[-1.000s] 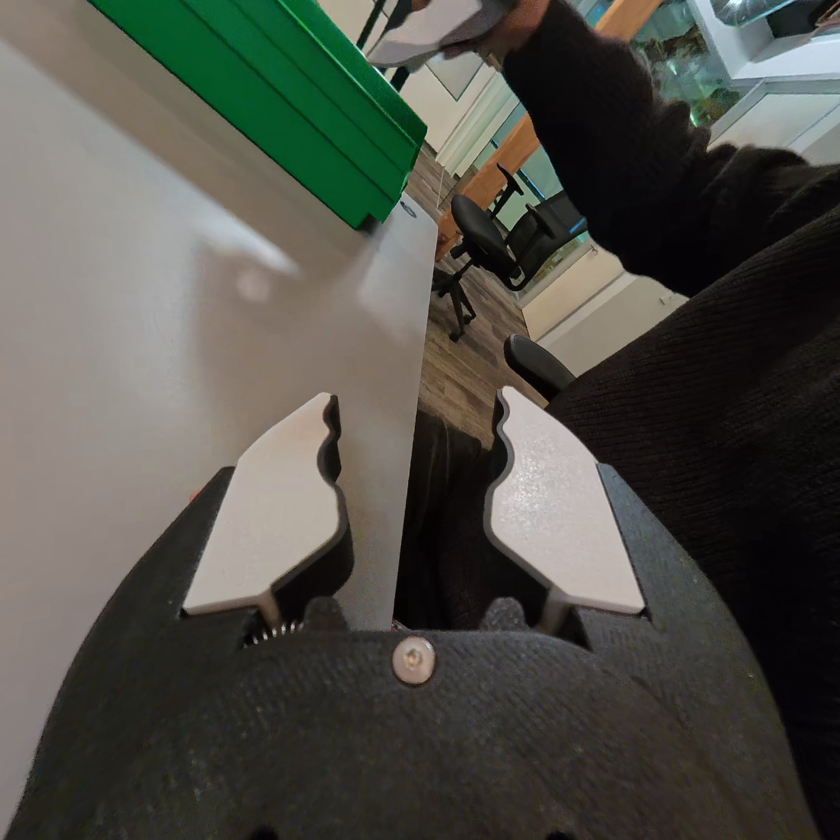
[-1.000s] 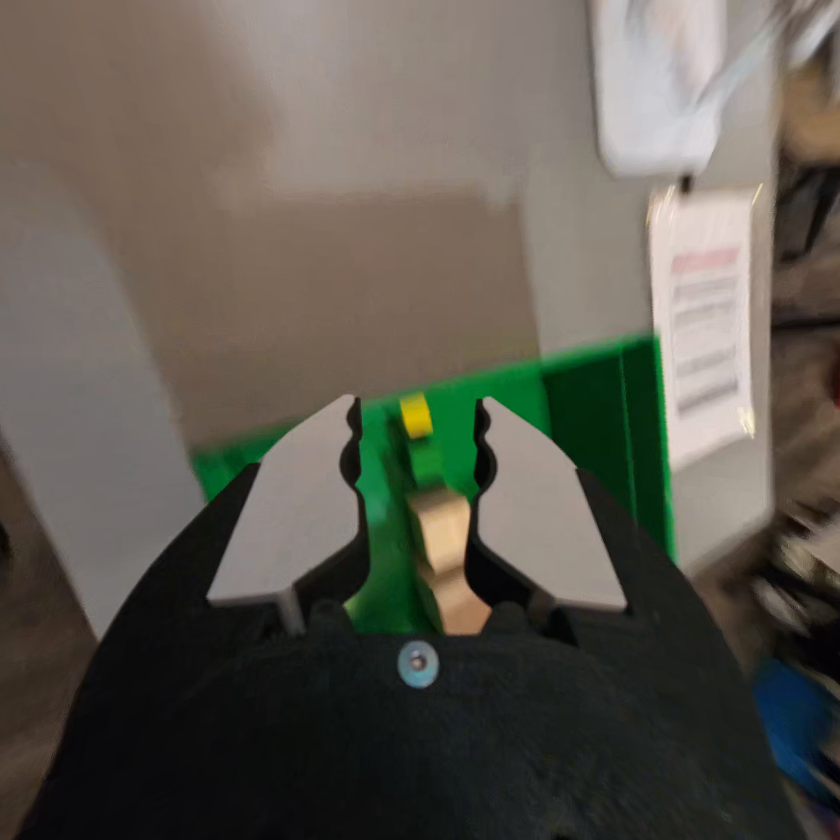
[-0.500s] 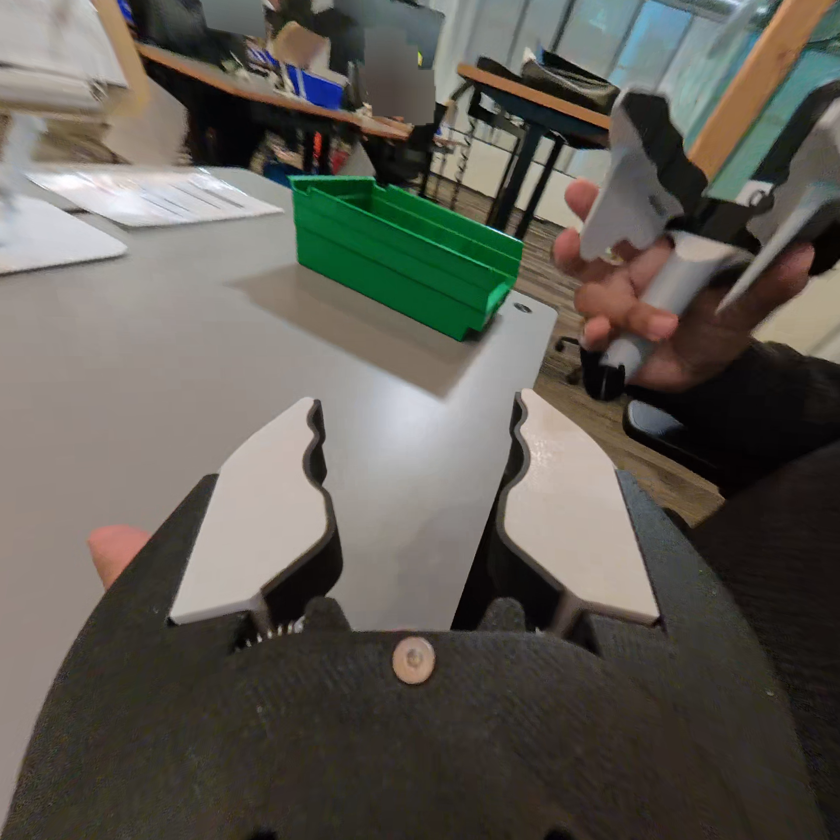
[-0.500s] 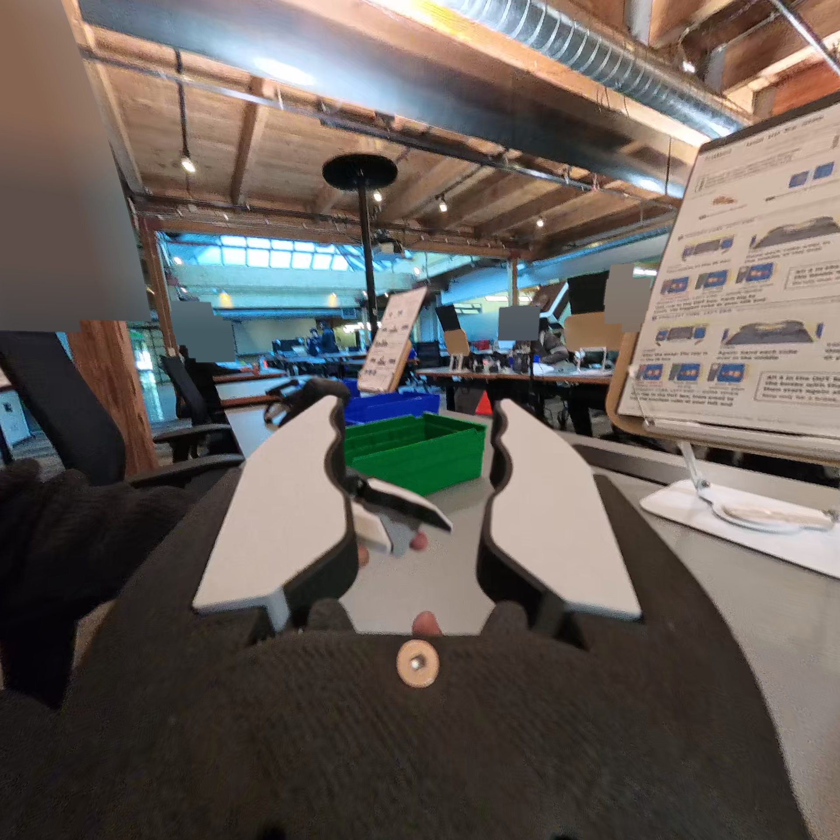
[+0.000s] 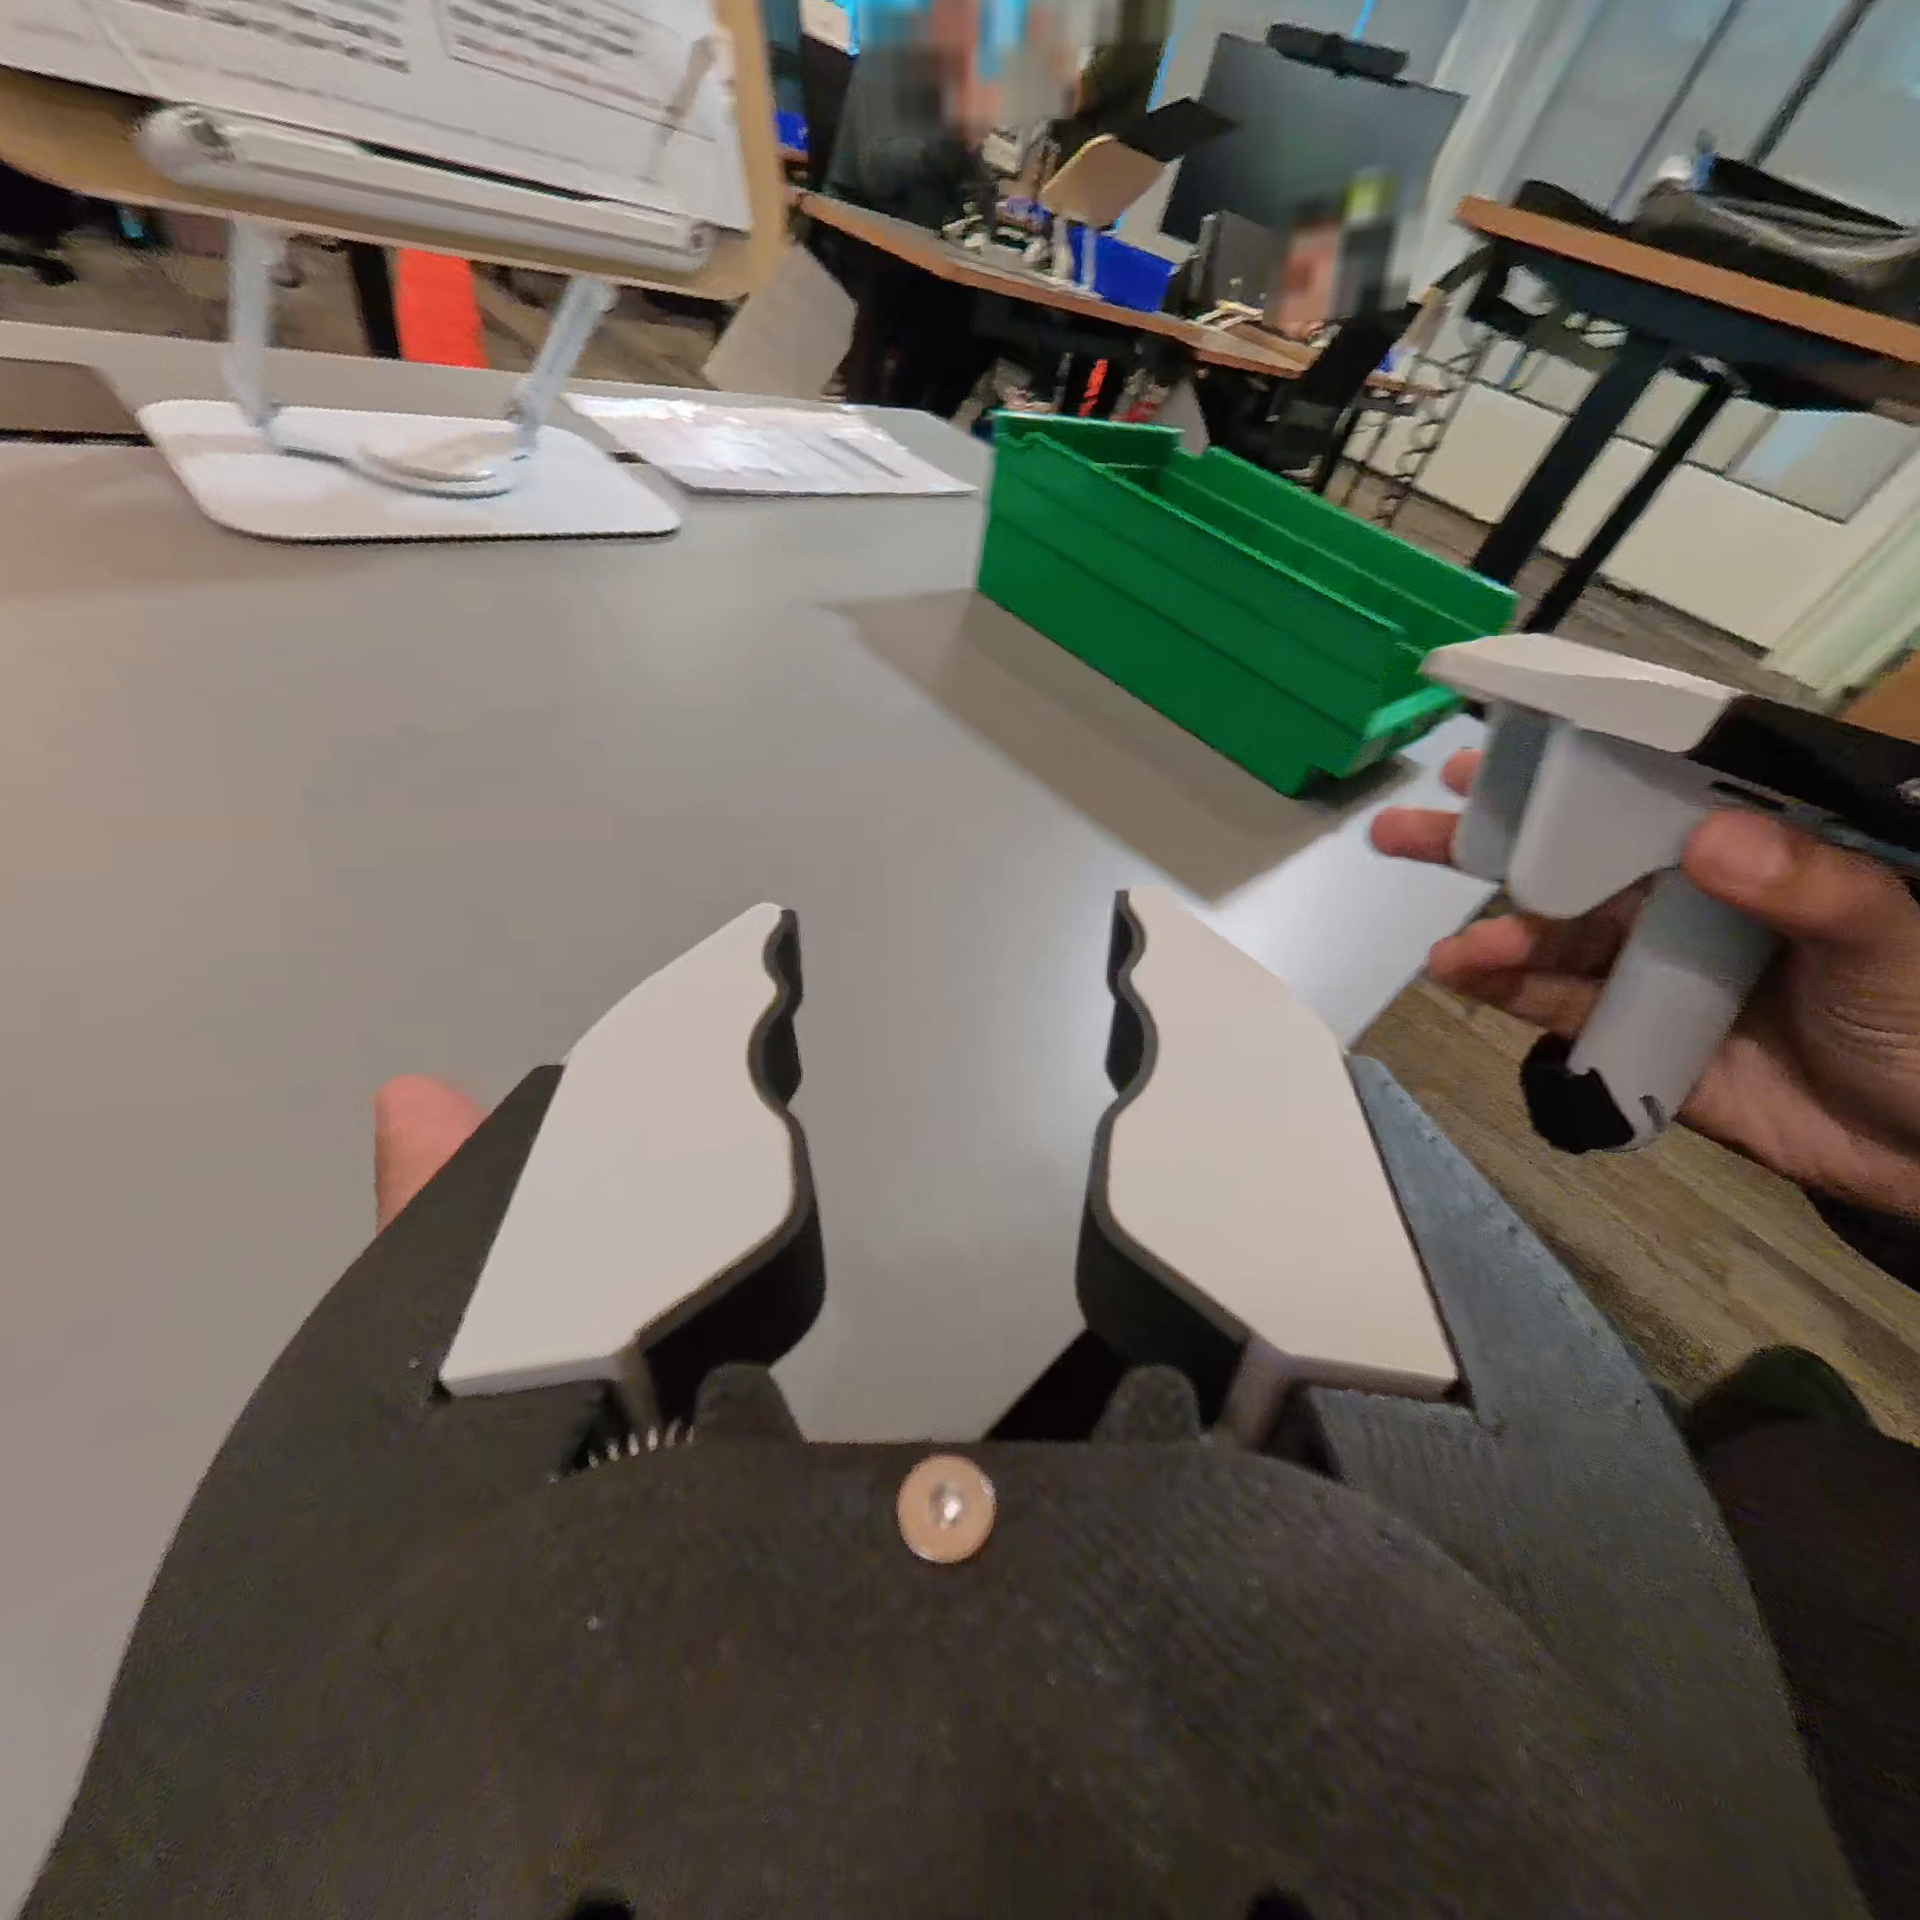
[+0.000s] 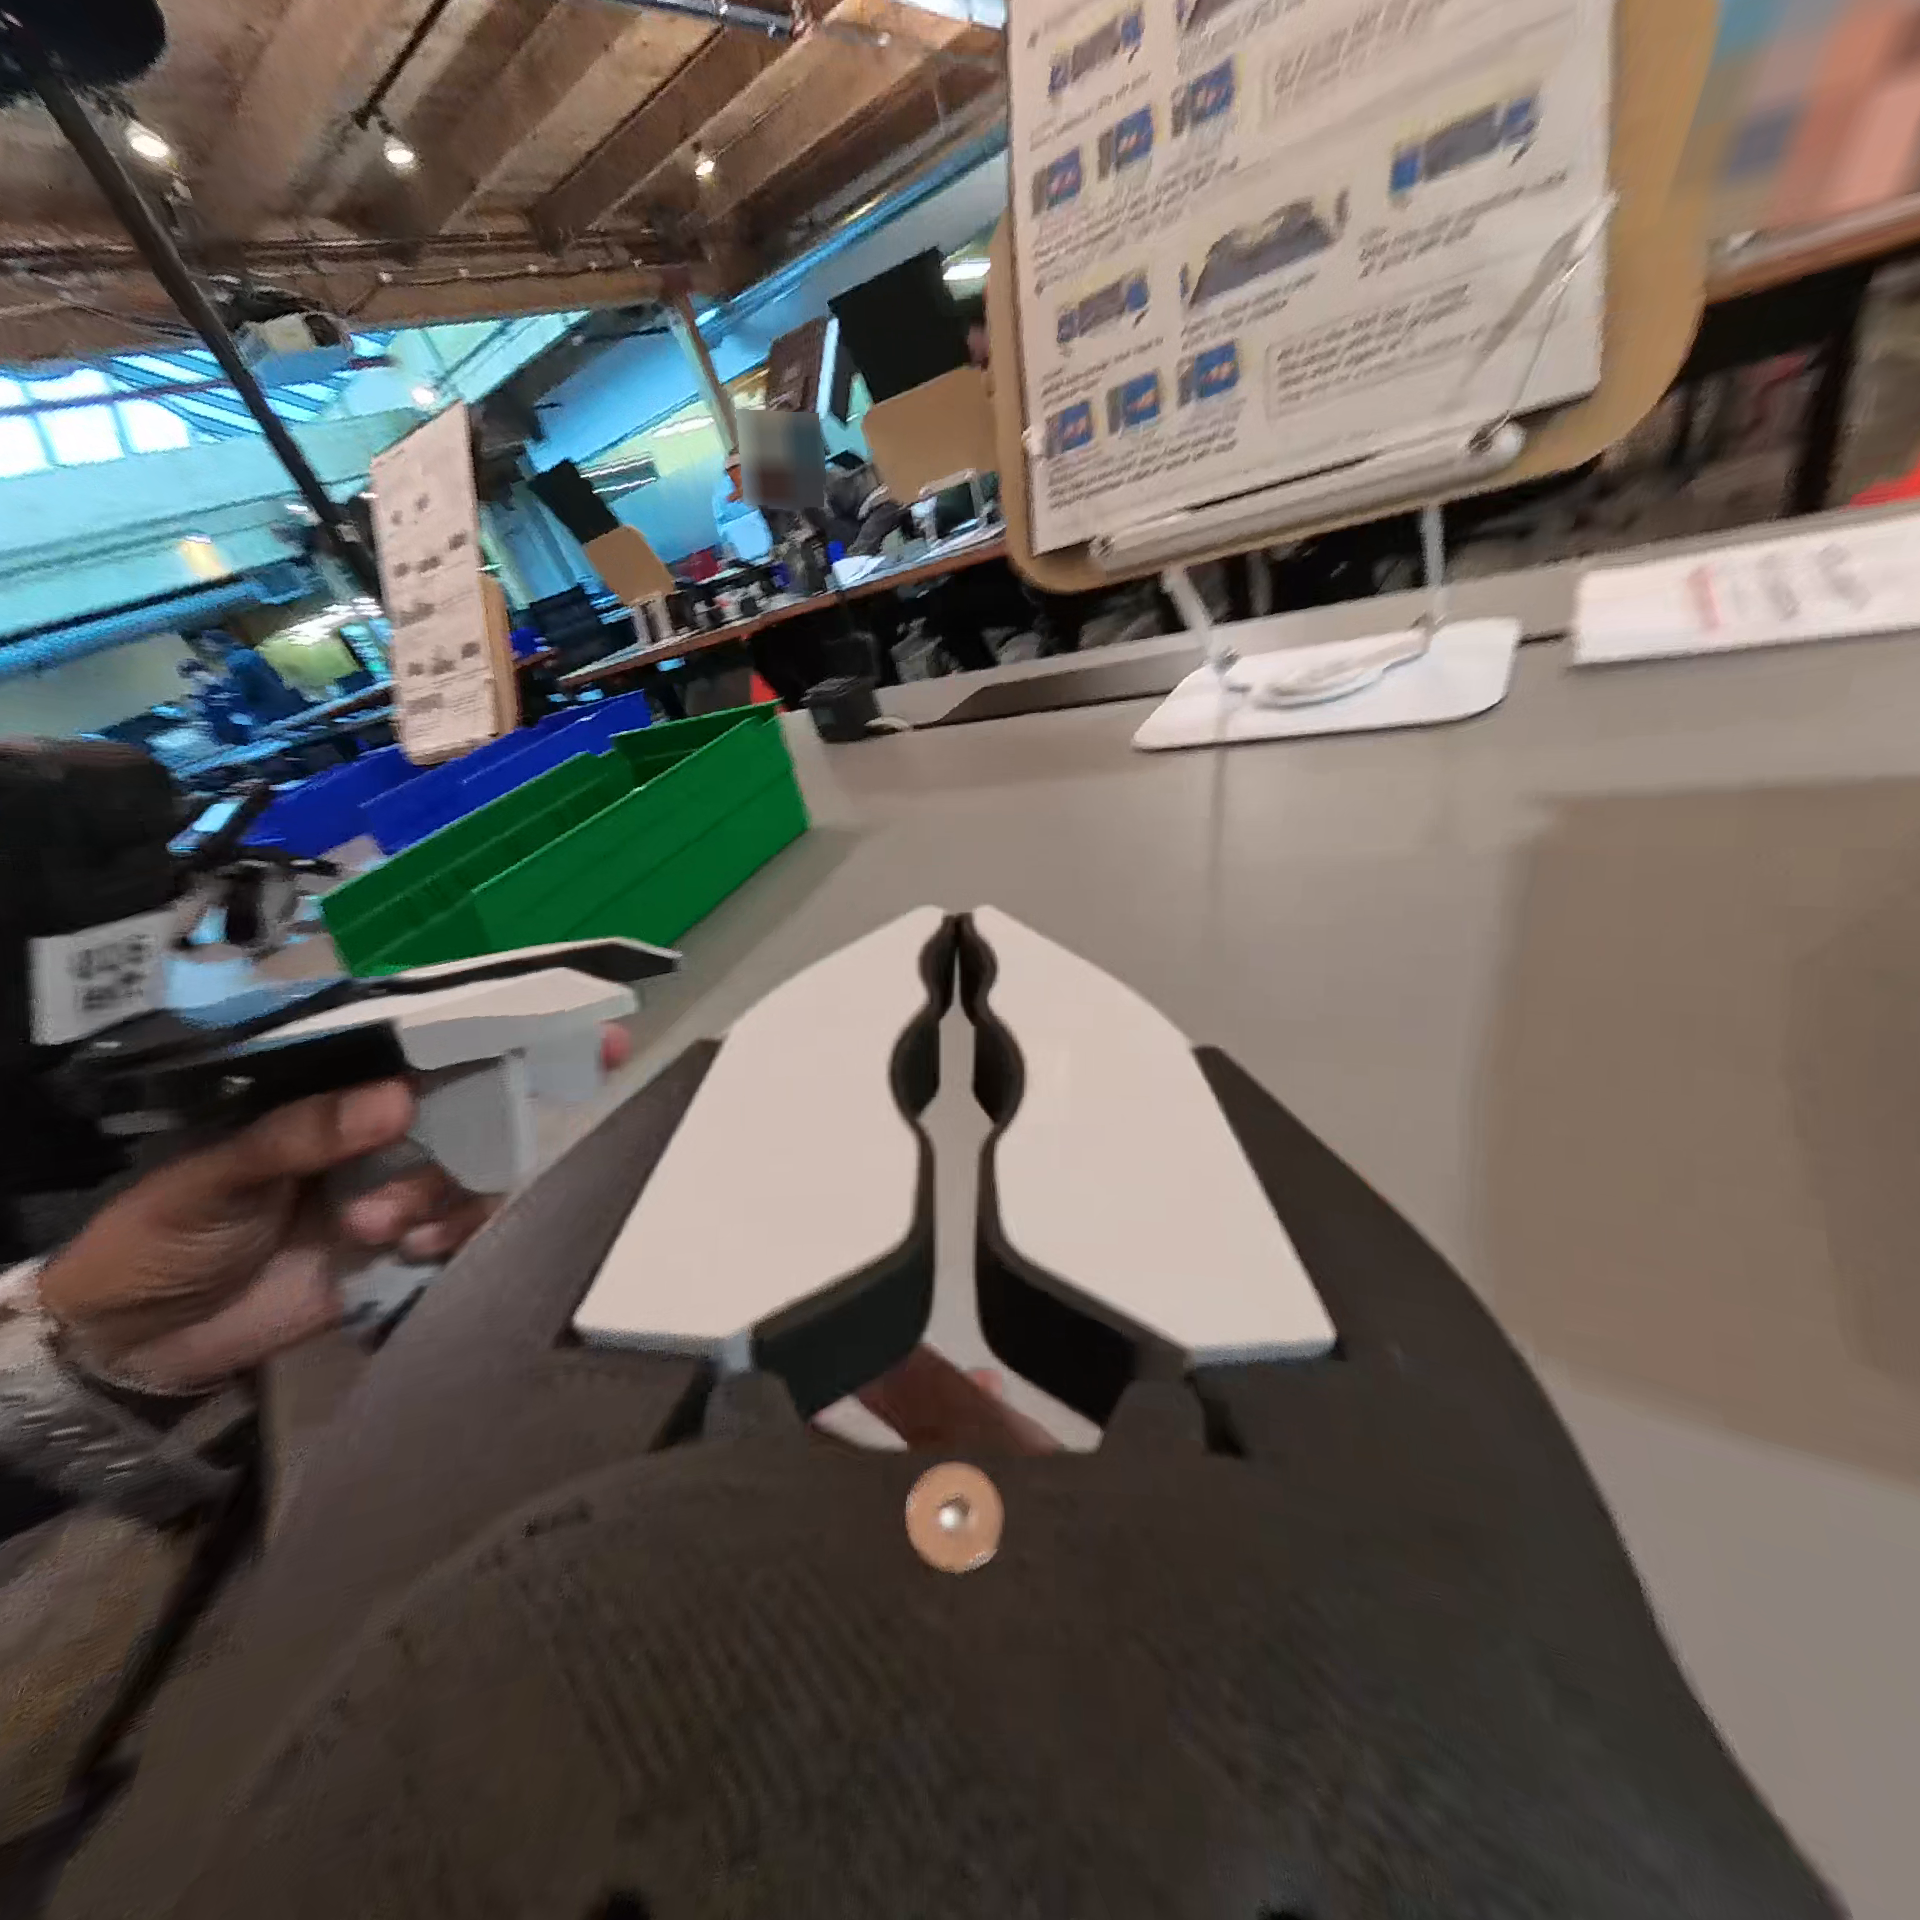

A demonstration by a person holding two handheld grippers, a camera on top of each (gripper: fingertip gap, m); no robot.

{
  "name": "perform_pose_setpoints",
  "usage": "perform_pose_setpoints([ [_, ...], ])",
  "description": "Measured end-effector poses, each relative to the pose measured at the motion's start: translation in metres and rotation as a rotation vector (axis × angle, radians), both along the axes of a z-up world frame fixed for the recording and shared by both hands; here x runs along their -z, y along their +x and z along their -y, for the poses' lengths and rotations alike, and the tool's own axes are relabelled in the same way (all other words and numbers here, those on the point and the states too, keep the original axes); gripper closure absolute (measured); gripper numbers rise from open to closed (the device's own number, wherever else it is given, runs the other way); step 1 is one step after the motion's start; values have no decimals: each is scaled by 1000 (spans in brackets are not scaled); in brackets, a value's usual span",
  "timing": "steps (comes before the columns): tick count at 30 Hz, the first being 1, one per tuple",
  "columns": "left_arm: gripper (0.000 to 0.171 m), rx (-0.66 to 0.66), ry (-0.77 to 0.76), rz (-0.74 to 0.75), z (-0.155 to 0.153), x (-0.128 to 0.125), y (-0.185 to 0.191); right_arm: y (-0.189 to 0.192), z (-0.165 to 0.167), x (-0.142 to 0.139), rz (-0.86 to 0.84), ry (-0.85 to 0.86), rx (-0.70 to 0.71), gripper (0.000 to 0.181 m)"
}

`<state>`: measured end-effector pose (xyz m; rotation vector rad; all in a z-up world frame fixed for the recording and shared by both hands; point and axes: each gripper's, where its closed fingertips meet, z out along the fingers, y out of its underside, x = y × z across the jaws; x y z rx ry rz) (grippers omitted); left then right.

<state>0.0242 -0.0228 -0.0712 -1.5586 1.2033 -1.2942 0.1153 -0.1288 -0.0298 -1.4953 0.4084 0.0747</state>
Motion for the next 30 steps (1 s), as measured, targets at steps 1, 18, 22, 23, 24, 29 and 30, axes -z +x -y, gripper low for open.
perform_pose_setpoints([
  [1,123,-34,-3,-15,-12,3,0,11,0,1,33,-9,45,181],
  [18,171,-402,48,77,-151,-11,-50,116,33,33,101,-221,486,181],
  [22,171,-415,94,2,-161,-3,-49,140,43,38,35,-225,554,178],
  [23,171,-409,94,-4,-161,-2,-48,143,46,37,26,-211,554,177],
  [24,171,-407,93,1,-161,-3,-48,145,47,35,20,-200,538,177],
  [29,159,-405,103,9,-161,-5,-49,142,51,23,19,-126,467,181],
  [30,149,-406,95,6,-161,-4,-49,142,50,22,32,-134,466,181],
])
